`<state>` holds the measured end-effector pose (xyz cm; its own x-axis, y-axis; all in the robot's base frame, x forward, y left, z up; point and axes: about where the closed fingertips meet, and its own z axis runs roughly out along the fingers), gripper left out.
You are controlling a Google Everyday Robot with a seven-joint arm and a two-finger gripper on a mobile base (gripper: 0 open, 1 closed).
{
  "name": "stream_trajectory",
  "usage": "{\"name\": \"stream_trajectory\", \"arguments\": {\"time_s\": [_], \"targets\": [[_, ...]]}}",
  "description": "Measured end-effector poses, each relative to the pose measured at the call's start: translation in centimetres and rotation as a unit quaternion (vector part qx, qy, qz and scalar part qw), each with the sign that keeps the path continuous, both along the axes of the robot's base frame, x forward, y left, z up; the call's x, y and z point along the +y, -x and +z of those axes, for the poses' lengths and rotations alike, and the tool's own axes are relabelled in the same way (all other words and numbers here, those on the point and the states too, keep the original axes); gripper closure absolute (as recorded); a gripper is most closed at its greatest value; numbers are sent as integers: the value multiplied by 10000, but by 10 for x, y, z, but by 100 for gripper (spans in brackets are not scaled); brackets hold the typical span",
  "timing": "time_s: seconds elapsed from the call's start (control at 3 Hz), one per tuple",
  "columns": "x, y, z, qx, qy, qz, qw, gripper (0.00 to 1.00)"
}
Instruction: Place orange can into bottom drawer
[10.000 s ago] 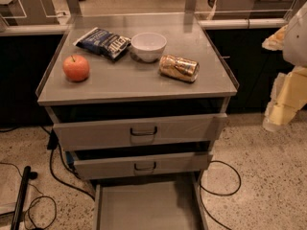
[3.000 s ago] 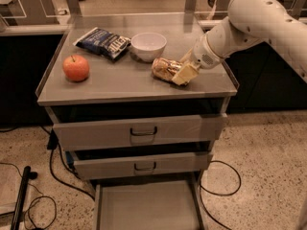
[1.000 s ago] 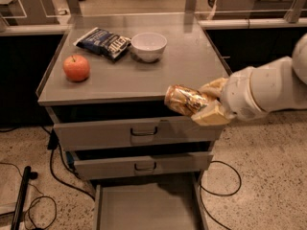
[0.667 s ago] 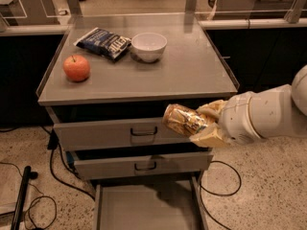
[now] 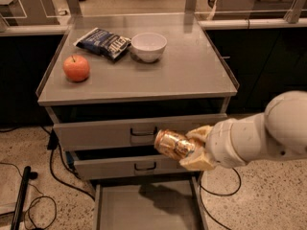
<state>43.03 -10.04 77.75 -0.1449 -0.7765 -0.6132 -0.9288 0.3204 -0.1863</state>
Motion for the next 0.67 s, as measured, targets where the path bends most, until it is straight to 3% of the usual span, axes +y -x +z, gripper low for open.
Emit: {"name": "stream_trajectory", "arguments": {"time_s": [0.33, 0.67], "targets": [[9, 15, -55, 350, 12, 5, 9994, 100], [16, 29, -106, 474, -89, -1, 9988, 100]]}}
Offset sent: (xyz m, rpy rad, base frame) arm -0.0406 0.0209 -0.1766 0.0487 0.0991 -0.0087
